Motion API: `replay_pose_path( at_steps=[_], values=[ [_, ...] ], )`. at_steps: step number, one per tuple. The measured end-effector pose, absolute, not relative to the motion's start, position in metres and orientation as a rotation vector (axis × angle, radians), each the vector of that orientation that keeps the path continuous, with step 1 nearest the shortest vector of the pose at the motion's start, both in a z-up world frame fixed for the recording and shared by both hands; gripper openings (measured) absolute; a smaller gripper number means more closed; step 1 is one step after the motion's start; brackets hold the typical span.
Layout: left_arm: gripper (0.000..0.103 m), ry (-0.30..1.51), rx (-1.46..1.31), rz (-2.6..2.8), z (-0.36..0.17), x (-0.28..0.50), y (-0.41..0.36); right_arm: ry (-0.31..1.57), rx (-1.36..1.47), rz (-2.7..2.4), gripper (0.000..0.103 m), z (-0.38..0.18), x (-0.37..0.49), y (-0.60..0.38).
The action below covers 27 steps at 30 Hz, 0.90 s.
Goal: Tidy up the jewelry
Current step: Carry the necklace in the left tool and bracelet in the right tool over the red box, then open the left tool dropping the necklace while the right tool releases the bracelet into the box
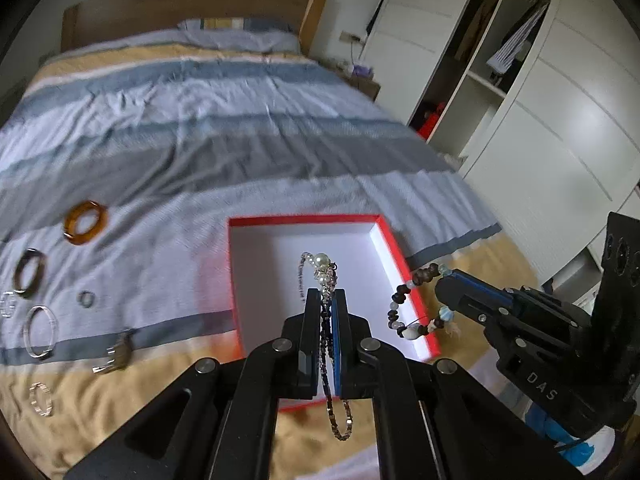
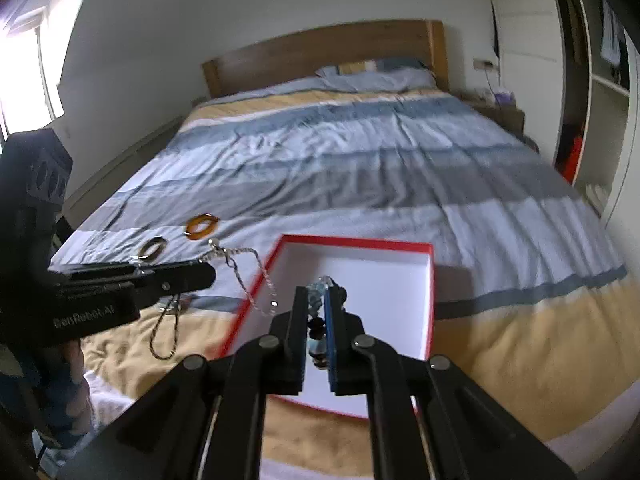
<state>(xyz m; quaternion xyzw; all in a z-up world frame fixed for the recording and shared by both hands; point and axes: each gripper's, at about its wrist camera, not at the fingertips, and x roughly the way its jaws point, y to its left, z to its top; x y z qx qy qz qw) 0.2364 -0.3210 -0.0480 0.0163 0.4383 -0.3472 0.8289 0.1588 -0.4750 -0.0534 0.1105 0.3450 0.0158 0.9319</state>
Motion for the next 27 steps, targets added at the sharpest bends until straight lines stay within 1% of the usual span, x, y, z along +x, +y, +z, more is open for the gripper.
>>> replay_pose_path(
  at_steps=[9,11,15,16,18,19,20,21,24,27],
  values=[
    [0.005,1.118,0.114,-0.678,-0.155,0.257,-0.341,0.869,0.273,0.002,0.007,-0.148,0.182,-0.497],
    [0.005,1.126,0.127,-0.664,-0.167,0.257,-0.340,0.881,0.278,-0.001,0.007,-0.156,0.182,-0.499],
    [0.007,1.098,0.158,-0.655,-0.168,0.254,-0.342,0.896,0.279,-0.012,0.008,-0.164,0.181,-0.502],
    [0.009,1.096,0.157,-0.654,-0.167,0.253,-0.343,0.897,0.276,-0.015,0.008,-0.163,0.180,-0.502],
    [0.027,1.078,0.159,-0.649,-0.163,0.250,-0.343,0.894,0.273,-0.024,0.009,-0.160,0.180,-0.501],
    [0.031,1.074,0.158,-0.651,-0.160,0.249,-0.343,0.894,0.272,-0.029,0.011,-0.159,0.179,-0.502],
    [0.038,1.067,0.161,-0.648,-0.157,0.247,-0.343,0.895,0.271,-0.034,0.018,-0.158,0.178,-0.502],
    [0.044,1.057,0.166,-0.644,-0.153,0.244,-0.343,0.895,0.268,-0.041,0.030,-0.156,0.175,-0.503],
    [0.046,1.045,0.166,-0.642,-0.145,0.242,-0.340,0.888,0.270,-0.040,0.037,-0.150,0.171,-0.504],
    [0.046,1.028,0.159,-0.625,-0.135,0.234,-0.332,0.870,0.265,-0.055,0.038,-0.139,0.160,-0.501]
  ],
)
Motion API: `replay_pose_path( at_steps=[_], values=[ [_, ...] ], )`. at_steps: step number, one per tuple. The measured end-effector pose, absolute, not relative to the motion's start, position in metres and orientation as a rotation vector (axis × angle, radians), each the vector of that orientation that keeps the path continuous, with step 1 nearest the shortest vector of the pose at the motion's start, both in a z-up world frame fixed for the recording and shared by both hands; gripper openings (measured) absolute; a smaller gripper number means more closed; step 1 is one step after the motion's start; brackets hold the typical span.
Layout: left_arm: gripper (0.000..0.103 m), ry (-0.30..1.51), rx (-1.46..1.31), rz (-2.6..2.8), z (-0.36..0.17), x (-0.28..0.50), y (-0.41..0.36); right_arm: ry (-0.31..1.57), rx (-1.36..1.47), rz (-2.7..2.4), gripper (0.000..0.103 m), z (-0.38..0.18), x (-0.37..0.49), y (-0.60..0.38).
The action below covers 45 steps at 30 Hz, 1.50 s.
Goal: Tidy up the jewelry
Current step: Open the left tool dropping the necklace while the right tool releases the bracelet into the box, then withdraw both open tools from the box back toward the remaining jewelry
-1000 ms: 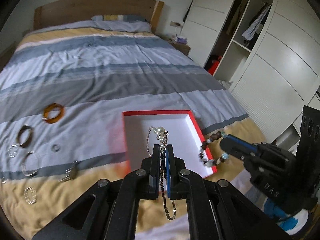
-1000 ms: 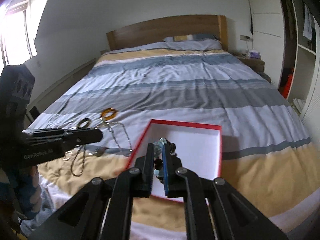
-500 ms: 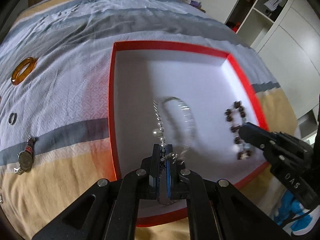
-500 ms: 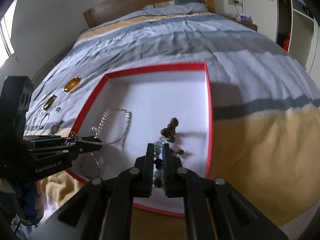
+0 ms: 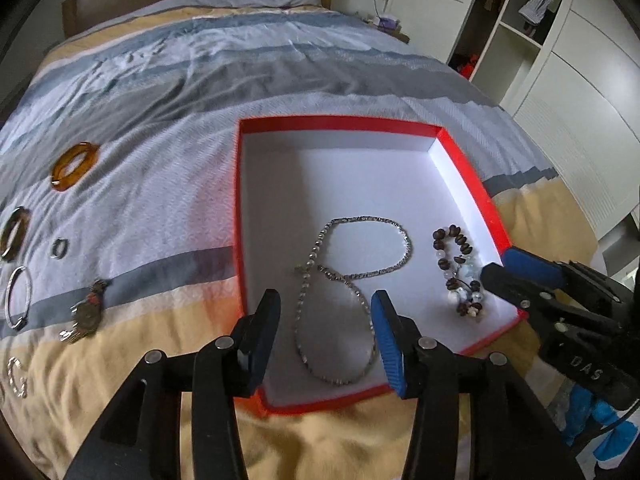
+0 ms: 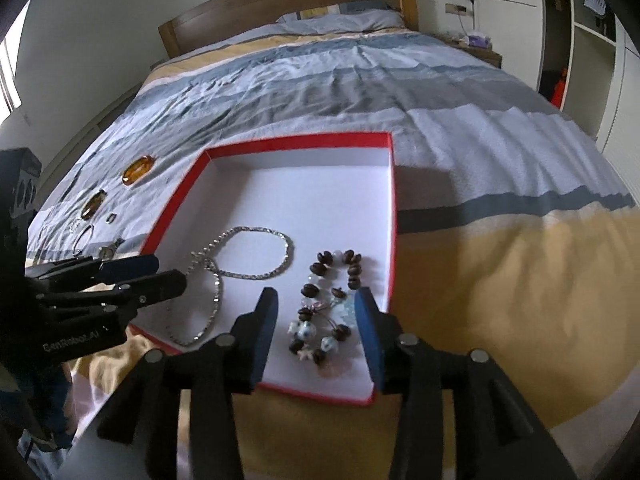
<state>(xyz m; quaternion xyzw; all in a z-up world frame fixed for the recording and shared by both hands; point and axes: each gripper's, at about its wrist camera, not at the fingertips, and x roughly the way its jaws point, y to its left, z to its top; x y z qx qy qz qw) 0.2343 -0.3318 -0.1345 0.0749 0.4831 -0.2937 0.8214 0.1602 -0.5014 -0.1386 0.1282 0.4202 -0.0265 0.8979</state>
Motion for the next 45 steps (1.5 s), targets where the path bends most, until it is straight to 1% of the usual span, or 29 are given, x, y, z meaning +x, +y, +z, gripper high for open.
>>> replay_pose_path(
  at_steps=[7,11,13,20,23,26,34,39,45],
  values=[
    [0.047,0.956,0.137,-0.578,-0.101,0.204,-0.297,0.805,0.252,-0.067,0.038,-0.098,0.126,-0.484],
    [0.052,0.935,0.151,-0.548,-0.086,0.183,-0.269,0.780,0.254,-0.058,0.038,-0.081,0.111,-0.464],
    [0.058,0.929,0.165,-0.533,-0.081,0.173,-0.252,0.770,0.256,-0.046,0.038,-0.074,0.103,-0.449],
    [0.060,0.902,0.144,-0.436,-0.068,0.140,-0.169,0.741,0.263,0.023,0.038,-0.059,0.081,-0.390],
    [0.067,0.886,0.121,-0.370,-0.064,0.129,-0.129,0.730,0.263,0.054,0.038,-0.053,0.073,-0.364],
    [0.068,0.875,0.108,-0.305,-0.060,0.120,-0.097,0.730,0.247,0.075,0.038,-0.050,0.068,-0.340],
    [0.077,0.820,0.040,-0.161,-0.044,0.096,-0.030,0.737,0.215,0.107,0.039,-0.043,0.059,-0.284],
    [0.086,0.778,0.017,-0.114,-0.036,0.083,-0.008,0.741,0.185,0.114,0.049,-0.040,0.052,-0.254],
    [0.086,0.751,-0.012,-0.115,-0.033,0.076,0.006,0.744,0.144,0.139,0.049,-0.035,0.047,-0.227]
  ],
)
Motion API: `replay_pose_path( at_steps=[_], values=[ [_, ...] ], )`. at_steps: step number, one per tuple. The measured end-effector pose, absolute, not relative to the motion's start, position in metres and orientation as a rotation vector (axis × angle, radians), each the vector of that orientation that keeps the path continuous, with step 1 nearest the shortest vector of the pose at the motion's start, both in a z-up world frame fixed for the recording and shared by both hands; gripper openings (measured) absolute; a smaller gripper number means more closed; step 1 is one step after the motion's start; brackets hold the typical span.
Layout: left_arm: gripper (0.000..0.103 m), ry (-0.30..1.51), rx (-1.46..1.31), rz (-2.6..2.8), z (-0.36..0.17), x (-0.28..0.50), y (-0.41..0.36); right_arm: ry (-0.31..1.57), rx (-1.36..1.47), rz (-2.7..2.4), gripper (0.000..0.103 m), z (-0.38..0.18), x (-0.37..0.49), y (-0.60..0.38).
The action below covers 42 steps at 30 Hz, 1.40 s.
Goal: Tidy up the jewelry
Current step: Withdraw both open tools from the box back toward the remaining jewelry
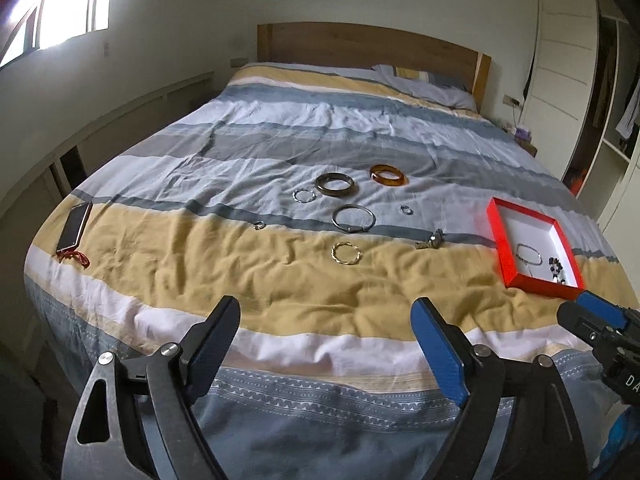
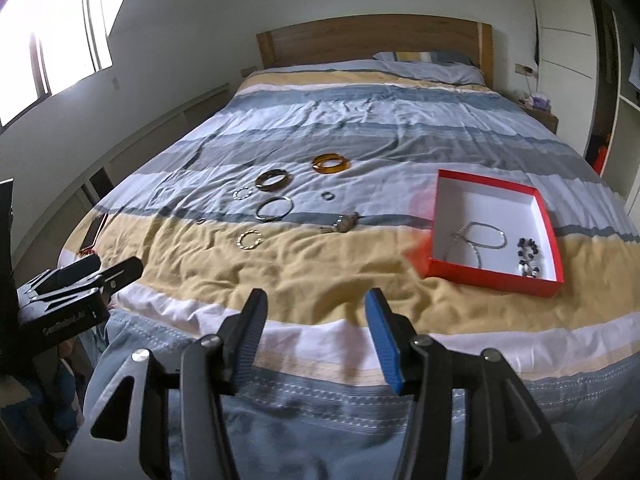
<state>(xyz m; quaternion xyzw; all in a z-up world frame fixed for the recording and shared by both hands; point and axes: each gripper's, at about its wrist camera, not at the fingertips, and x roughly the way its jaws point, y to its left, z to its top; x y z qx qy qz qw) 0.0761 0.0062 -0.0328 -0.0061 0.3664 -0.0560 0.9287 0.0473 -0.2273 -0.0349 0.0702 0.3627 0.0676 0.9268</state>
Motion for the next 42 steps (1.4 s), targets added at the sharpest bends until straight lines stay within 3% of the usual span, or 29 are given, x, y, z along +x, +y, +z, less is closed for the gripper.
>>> replay_pose_path(
  at_steps=[42],
  values=[
    [0.086,0.872,0.025,-0.023,-0.098,0.182,0.003,0.841,0.158,0.202,0.049,-0.100,0.162,-0.229]
  ],
)
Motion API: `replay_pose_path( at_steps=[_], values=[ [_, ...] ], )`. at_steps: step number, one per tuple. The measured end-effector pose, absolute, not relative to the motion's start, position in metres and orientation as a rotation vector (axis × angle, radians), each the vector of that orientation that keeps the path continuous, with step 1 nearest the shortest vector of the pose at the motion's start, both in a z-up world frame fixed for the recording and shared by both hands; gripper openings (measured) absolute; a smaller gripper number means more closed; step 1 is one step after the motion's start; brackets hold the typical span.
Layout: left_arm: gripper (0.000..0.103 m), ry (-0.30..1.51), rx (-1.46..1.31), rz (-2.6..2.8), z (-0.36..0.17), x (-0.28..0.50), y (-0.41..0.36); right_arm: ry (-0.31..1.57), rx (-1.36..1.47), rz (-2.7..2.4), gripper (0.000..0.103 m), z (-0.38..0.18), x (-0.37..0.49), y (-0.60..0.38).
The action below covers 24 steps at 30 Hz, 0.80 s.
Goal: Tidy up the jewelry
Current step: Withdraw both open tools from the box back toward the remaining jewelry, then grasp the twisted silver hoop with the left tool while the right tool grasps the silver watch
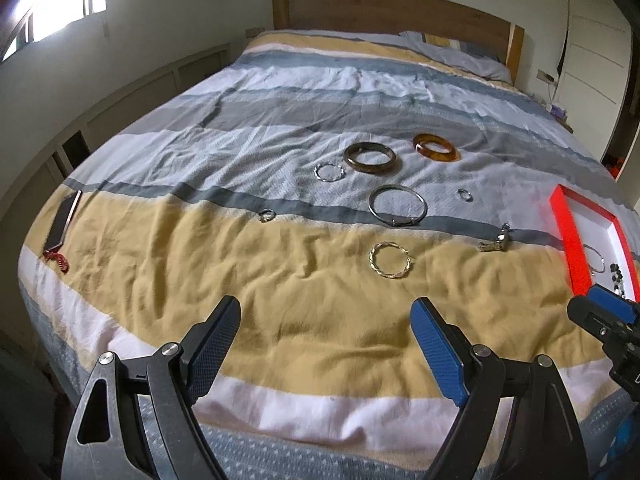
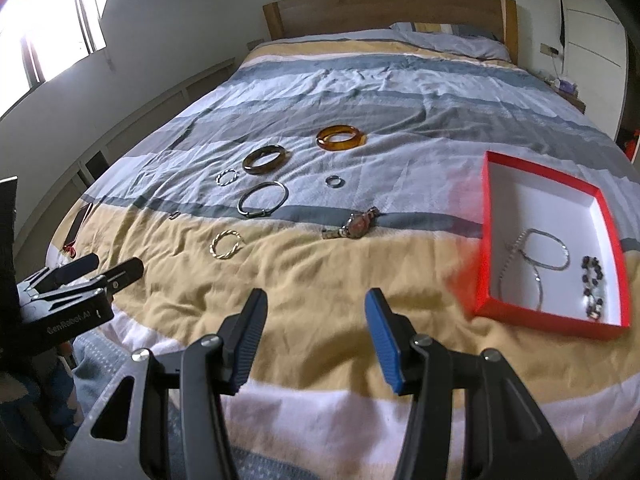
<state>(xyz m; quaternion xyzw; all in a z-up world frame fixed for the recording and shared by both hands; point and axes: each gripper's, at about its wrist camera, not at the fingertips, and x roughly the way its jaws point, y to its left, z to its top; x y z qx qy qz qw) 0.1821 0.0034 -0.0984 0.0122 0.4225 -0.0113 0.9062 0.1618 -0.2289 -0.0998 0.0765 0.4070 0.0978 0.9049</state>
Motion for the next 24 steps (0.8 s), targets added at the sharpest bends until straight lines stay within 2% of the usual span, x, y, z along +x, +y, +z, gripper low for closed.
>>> replay_pose_path(
  at_steps=[15,24],
  values=[
    [0.086,0.940,0.012,-0.124,-0.148,0.259,-0.023,0.880,0.225,0.210,0.049,-0.143,0.249,-0.241],
    [0.086,0.983,0.034,-0.138,-0.178,0.280,-0.032,0.915,0.282,0.191,0.049,-0.175,0.289,-0.247]
  ],
)
